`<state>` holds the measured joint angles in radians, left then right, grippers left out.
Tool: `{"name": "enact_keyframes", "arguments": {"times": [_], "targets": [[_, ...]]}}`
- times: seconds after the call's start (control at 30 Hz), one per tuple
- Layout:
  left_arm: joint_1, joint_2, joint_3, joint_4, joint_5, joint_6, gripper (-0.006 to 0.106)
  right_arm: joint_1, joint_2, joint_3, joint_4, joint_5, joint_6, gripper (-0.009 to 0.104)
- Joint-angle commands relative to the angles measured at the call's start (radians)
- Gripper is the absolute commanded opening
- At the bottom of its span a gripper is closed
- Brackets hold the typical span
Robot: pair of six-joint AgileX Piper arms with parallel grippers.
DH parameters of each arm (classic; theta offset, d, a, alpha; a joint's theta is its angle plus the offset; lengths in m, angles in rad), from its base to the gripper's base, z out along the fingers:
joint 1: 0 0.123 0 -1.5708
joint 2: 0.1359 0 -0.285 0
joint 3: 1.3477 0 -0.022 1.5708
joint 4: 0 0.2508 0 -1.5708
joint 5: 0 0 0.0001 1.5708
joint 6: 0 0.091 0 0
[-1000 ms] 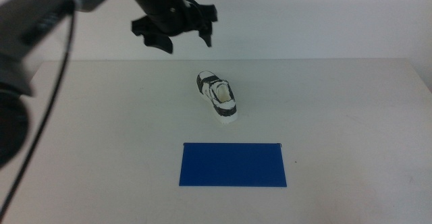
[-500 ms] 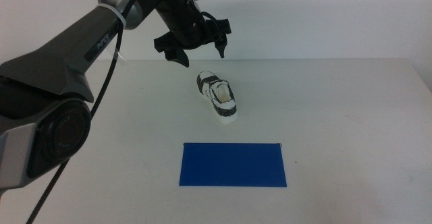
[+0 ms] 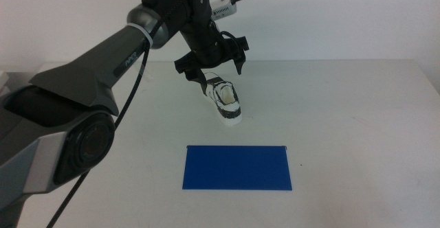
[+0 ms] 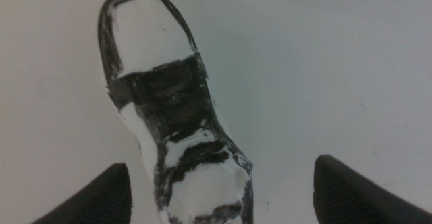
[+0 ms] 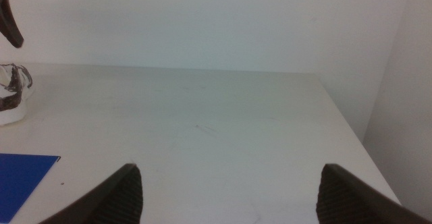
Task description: Use one arm to grab the shoe from the table and place it on the mat.
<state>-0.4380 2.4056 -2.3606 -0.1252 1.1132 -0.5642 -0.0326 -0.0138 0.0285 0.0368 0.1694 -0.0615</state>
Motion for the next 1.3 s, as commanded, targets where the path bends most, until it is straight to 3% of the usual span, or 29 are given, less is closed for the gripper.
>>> {"name": "enact_keyframes", "arguments": {"times": [0.0, 0.77, 0.93, 1.1, 1.13, 1.27], "targets": [[-0.009, -0.062, -0.032, -0.012, -0.045, -0.016, 0.09, 0.003, -0.02, -0.01, -0.008, -0.08, -0.013, 0.066], [-0.009, 0.031, -0.032, -0.02, -0.129, -0.023, 0.086, 0.003, -0.02, -0.01, -0.008, -0.08, -0.013, 0.066], [-0.009, 0.031, -0.032, -0.02, -0.13, -0.026, 0.065, 0.003, -0.02, -0.01, -0.008, -0.08, -0.013, 0.066], [-0.009, 0.031, -0.032, -0.02, -0.129, -0.041, 0.029, 0.003, -0.02, -0.01, -0.008, -0.08, -0.013, 0.066], [-0.009, 0.015, -0.032, -0.018, -0.115, -0.037, 0.014, 0.003, -0.02, -0.01, -0.008, -0.08, -0.013, 0.066], [-0.009, -0.018, -0.032, 0.01, -0.071, -0.037, 0.015, 0.003, -0.02, -0.01, -0.008, -0.08, -0.013, 0.066]]}}
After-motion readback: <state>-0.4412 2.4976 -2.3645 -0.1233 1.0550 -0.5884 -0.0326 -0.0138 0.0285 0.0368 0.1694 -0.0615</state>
